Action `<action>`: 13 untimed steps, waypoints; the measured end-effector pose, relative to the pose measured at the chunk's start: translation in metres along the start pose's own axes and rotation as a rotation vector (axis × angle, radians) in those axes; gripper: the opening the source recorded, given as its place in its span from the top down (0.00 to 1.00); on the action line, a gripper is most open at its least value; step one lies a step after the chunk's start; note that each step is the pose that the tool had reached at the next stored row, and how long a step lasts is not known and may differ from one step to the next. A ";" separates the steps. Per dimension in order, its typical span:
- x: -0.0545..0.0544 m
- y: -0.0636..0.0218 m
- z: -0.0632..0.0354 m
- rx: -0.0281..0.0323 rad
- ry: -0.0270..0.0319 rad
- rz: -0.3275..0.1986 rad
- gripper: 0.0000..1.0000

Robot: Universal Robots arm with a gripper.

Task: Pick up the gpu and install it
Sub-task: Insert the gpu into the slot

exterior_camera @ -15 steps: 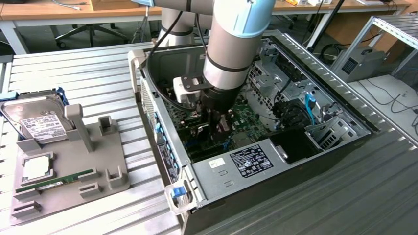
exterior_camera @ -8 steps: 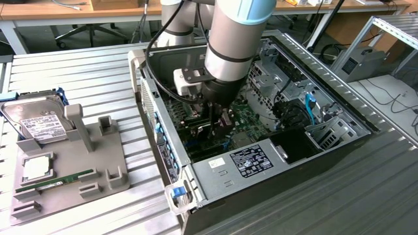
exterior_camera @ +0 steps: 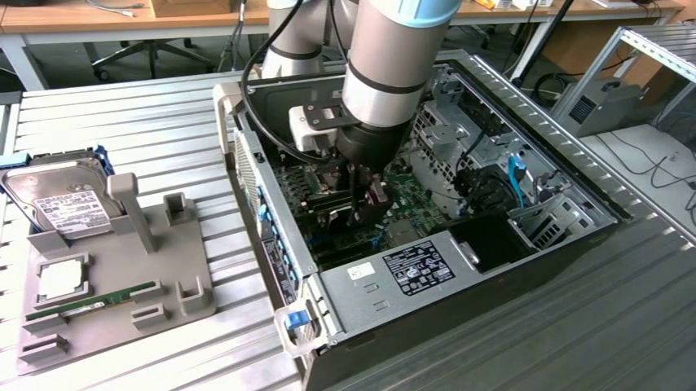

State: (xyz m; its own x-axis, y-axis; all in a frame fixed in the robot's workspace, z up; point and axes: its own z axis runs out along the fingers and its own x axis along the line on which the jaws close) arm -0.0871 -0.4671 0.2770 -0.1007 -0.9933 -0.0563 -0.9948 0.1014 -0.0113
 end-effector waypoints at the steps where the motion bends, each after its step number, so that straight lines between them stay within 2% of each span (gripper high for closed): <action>1: 0.000 0.0000 0.0000 0.0000 0.0000 0.000 0.35; 11: 0.000 0.0000 0.0000 0.0000 -0.0001 0.000 0.35; 12: 0.000 0.0000 0.0000 -0.0006 0.0002 -0.010 0.35; 13: -0.001 0.0001 0.0001 -0.0026 0.0017 -0.050 0.35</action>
State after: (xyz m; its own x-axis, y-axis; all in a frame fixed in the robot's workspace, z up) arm -0.0871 -0.4658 0.2770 -0.0512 -0.9972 -0.0540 -0.9986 0.0519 -0.0114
